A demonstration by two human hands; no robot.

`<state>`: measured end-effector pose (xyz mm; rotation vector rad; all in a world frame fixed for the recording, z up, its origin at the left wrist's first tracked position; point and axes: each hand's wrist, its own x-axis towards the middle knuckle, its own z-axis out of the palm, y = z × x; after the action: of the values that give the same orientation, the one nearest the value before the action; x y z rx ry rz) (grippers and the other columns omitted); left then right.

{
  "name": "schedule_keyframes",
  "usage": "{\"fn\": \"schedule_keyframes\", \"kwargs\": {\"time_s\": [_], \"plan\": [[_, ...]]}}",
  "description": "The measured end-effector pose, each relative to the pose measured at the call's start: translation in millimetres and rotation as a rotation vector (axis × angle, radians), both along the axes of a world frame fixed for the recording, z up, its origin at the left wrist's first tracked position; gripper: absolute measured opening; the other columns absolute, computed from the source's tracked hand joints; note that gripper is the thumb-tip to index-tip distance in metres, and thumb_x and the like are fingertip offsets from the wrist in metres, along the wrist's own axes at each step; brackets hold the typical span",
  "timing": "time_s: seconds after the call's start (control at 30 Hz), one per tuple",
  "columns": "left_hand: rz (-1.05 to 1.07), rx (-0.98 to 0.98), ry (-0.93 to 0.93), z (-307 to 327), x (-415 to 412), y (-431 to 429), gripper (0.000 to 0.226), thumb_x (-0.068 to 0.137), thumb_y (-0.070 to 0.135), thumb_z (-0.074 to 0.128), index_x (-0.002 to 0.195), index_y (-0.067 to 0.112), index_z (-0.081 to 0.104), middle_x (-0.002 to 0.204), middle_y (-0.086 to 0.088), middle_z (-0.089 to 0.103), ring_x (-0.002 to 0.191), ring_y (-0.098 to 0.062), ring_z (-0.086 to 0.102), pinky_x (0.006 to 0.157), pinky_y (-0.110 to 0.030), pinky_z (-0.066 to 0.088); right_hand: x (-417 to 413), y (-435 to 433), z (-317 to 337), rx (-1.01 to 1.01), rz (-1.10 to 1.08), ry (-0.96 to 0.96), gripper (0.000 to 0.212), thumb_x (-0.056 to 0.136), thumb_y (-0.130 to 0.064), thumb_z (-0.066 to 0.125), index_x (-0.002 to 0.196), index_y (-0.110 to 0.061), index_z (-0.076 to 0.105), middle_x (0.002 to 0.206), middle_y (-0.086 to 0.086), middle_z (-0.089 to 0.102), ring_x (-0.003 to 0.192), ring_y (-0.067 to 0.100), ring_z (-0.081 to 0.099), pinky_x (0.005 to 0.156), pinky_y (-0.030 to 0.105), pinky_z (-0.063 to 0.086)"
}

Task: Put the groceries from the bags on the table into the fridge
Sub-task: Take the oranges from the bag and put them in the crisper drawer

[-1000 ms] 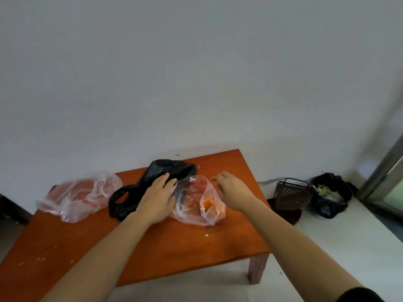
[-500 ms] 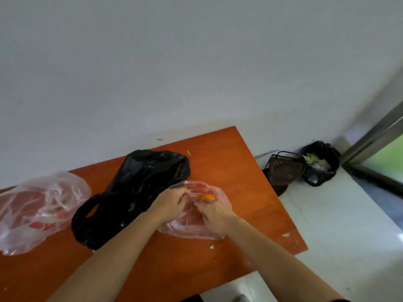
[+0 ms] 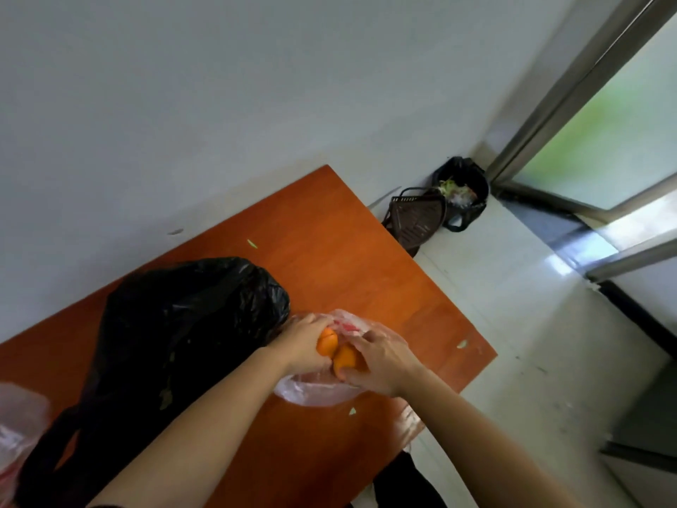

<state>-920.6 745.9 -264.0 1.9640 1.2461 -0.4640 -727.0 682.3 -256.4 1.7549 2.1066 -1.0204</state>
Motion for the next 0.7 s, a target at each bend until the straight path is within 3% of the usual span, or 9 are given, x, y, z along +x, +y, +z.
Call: {"fn": "schedule_keyframes", "kwargs": {"time_s": [0.13, 0.23, 0.3, 0.4, 0.5, 0.57, 0.7], "plan": [[-0.121, 0.078, 0.091, -16, 0, -4, 0.089, 0.073, 0.03, 0.071, 0.149, 0.028, 0.026, 0.151, -0.003, 0.028, 0.136, -0.034, 0.026, 0.111, -0.047, 0.032, -4, -11, -15, -0.01, 0.01, 0.032, 0.1, 0.063, -0.089, 0.047, 0.146, -0.034, 0.037, 0.138, 0.009, 0.045, 0.127, 0.033, 0.05, 0.099, 0.045, 0.048], [-0.106, 0.128, 0.106, -19, 4, -8, 0.087, 0.075, 0.021, 0.072, 0.149, 0.028, 0.026, 0.151, -0.003, 0.027, 0.136, -0.034, 0.026, 0.11, -0.046, 0.032, 3, -8, -18, -0.031, 0.01, 0.083, 0.095, 0.062, -0.085, 0.058, 0.143, -0.038, 0.04, 0.138, 0.006, 0.042, 0.13, 0.029, 0.045, 0.102, 0.046, 0.046], [-0.081, 0.135, 0.083, -16, 5, -8, 0.086, 0.075, 0.021, 0.074, 0.148, 0.027, 0.029, 0.151, -0.002, 0.031, 0.136, -0.032, 0.029, 0.111, -0.044, 0.032, 11, -5, -15, -0.04, -0.003, 0.169, 0.09, 0.066, -0.078, 0.07, 0.143, -0.04, 0.042, 0.144, 0.001, 0.043, 0.135, 0.023, 0.042, 0.108, 0.039, 0.042], [0.089, 0.06, -0.056, -6, 3, -4, 0.089, 0.069, 0.022, 0.079, 0.146, 0.03, 0.036, 0.148, 0.002, 0.039, 0.137, -0.025, 0.036, 0.111, -0.041, 0.036, 25, 1, 4, -0.088, -0.159, 0.396, 0.083, 0.069, -0.068, 0.076, 0.14, -0.038, 0.044, 0.144, -0.01, 0.051, 0.128, 0.01, 0.051, 0.104, 0.026, 0.045], [0.237, 0.049, -0.185, 19, 1, 2, 0.089, 0.062, 0.032, 0.081, 0.142, 0.034, 0.041, 0.144, 0.007, 0.045, 0.134, -0.018, 0.043, 0.106, -0.039, 0.042, 34, 14, 20, -0.097, -0.401, 0.508, 0.053, 0.074, -0.058, 0.079, 0.12, -0.036, 0.061, 0.108, -0.01, 0.072, 0.098, 0.006, 0.067, 0.088, 0.034, 0.057], [0.325, 0.067, -0.27, 43, 3, 5, 0.083, 0.061, 0.029, 0.078, 0.138, 0.035, 0.047, 0.138, 0.01, 0.053, 0.125, -0.011, 0.051, 0.101, -0.032, 0.046, 35, 28, 30, -0.096, -0.521, 0.578, 0.044, 0.075, -0.052, 0.081, 0.11, -0.029, 0.068, 0.099, -0.005, 0.074, 0.091, 0.011, 0.07, 0.082, 0.039, 0.06], [0.489, 0.121, -0.316, 94, 1, 12, 0.096, 0.06, 0.021, 0.08, 0.145, 0.037, 0.038, 0.131, 0.008, 0.055, 0.118, -0.016, 0.057, 0.093, -0.034, 0.052, 34, 60, 58, -0.062, -0.62, 0.759, 0.064, 0.065, -0.042, 0.084, 0.124, -0.032, 0.061, 0.113, -0.004, 0.069, 0.1, 0.014, 0.068, 0.086, 0.039, 0.06]]}}
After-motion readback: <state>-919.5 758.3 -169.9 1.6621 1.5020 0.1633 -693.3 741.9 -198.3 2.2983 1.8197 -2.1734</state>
